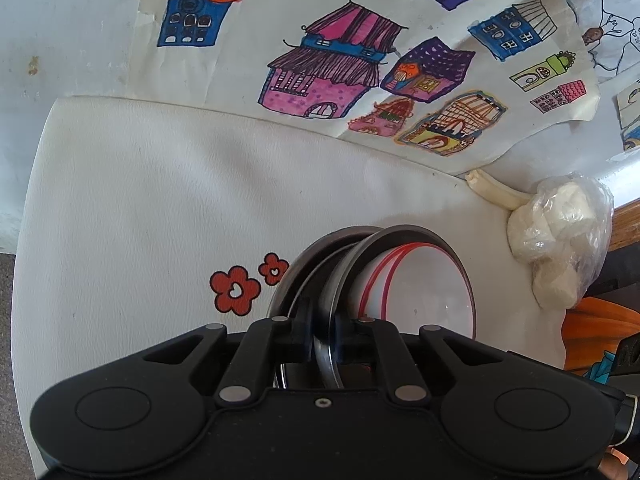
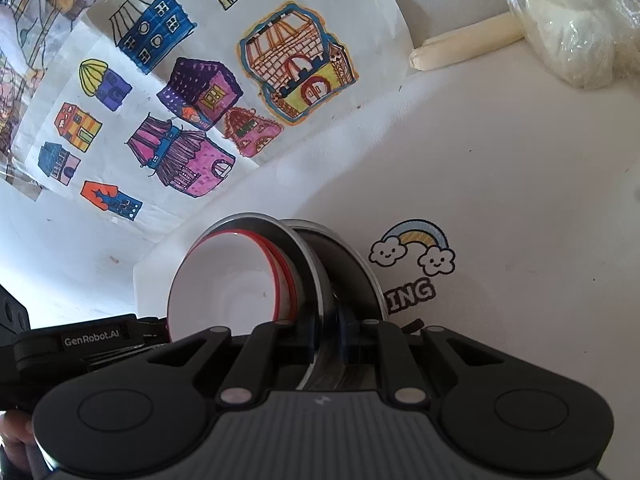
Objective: Organize plates and bowls
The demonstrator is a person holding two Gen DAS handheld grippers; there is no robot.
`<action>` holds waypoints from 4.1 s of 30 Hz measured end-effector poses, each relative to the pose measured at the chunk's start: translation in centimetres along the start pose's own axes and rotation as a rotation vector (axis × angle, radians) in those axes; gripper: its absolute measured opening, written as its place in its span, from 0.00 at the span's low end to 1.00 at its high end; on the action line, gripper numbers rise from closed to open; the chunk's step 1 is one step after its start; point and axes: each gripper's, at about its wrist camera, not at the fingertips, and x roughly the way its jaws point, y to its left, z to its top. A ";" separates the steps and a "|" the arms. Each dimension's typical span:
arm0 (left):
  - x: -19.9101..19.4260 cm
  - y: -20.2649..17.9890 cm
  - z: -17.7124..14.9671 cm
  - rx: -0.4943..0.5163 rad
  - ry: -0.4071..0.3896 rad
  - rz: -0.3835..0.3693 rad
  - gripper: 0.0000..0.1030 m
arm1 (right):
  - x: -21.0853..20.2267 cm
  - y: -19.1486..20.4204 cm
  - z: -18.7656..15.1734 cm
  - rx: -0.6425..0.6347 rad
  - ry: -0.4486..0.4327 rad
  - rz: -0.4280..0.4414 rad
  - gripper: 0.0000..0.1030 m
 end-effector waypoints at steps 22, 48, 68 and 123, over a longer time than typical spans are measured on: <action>-2.8 1.1 0.0 -0.017 -0.110 -0.007 0.65 | -2.0 0.7 -0.6 -0.100 -0.106 -0.103 0.30; -8.3 -0.6 -6.9 0.076 -0.235 0.055 0.96 | -9.2 0.4 -6.3 -0.060 -0.282 -0.075 1.00; -12.0 -1.4 -17.9 0.313 -0.501 0.145 0.99 | -13.6 -0.1 -15.3 -0.122 -0.405 -0.092 1.00; -10.0 1.7 -25.4 0.396 -0.693 0.238 0.99 | -11.4 -0.8 -23.9 -0.358 -0.717 -0.175 1.00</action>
